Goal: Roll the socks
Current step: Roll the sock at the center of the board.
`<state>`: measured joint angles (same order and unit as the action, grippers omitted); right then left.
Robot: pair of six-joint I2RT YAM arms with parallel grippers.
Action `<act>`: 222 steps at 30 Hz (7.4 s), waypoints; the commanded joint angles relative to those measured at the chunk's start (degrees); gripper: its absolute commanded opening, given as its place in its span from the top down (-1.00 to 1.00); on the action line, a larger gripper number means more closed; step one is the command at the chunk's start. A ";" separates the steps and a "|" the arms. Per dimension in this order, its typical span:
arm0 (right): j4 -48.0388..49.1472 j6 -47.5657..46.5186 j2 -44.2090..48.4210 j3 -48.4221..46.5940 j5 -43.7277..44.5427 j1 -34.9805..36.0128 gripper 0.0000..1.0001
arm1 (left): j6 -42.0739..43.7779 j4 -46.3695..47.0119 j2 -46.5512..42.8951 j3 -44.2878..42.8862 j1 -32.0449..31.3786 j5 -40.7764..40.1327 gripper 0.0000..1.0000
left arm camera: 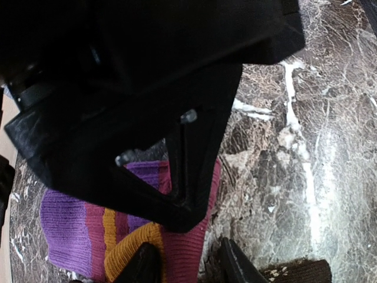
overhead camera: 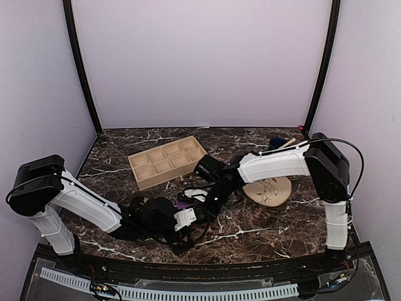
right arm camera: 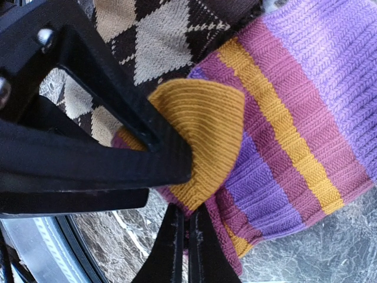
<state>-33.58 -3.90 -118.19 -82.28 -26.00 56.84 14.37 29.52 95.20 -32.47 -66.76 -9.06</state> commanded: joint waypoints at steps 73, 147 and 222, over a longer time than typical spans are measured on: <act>4.80 1.48 4.90 5.37 -3.99 -2.01 0.52 | -15.64 -18.69 1.05 -7.65 8.67 7.46 1.00; 39.31 -9.81 14.82 23.55 17.30 5.72 0.18 | -37.58 -5.94 -2.62 1.94 26.58 48.75 1.00; 21.51 -5.71 5.40 13.17 5.61 2.84 1.00 | -39.73 -6.04 -10.43 3.08 29.78 41.86 0.32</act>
<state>-6.15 -13.28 -115.24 -69.73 -19.68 60.20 -25.69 23.44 88.66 -28.77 -37.32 35.99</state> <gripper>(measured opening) 0.040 0.333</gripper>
